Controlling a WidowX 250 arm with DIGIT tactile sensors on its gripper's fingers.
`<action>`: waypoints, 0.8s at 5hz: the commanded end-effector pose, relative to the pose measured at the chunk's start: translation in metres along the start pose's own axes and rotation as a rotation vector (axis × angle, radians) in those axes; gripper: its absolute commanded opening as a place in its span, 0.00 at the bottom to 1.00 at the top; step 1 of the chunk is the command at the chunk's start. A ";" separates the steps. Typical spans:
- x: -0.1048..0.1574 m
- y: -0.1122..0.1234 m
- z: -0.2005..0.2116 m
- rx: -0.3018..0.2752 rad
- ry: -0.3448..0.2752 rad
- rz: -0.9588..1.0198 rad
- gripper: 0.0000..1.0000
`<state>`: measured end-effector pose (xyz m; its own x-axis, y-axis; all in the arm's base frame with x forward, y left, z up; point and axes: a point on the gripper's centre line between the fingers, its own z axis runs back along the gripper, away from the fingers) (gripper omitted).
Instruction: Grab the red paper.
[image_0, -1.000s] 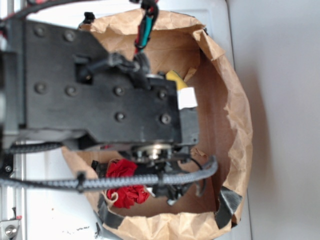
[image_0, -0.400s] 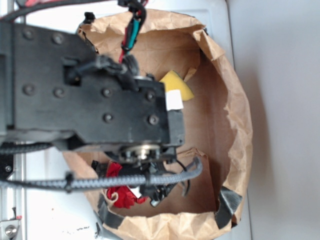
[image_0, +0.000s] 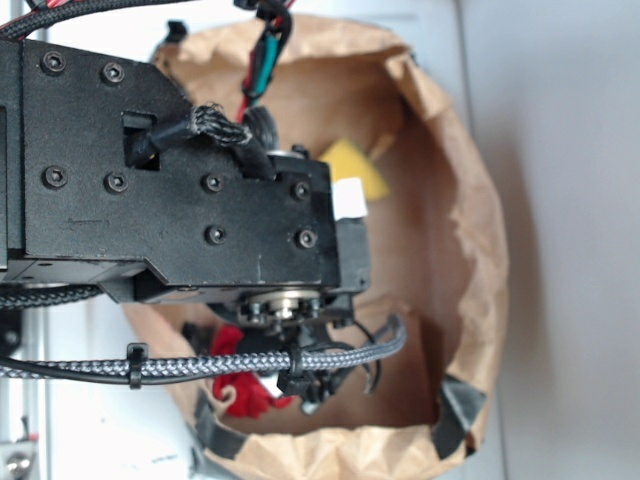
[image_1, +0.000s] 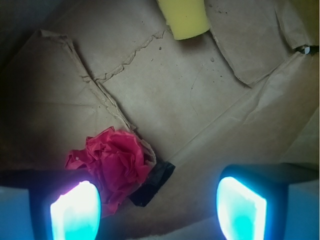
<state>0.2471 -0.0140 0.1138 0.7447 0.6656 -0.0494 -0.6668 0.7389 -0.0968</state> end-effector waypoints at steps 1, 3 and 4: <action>0.023 -0.008 -0.014 -0.031 0.088 0.053 1.00; 0.007 -0.006 -0.028 -0.037 0.185 0.006 1.00; -0.006 -0.002 -0.034 -0.025 0.203 -0.010 1.00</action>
<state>0.2434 -0.0314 0.0666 0.7302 0.6191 -0.2889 -0.6656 0.7400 -0.0965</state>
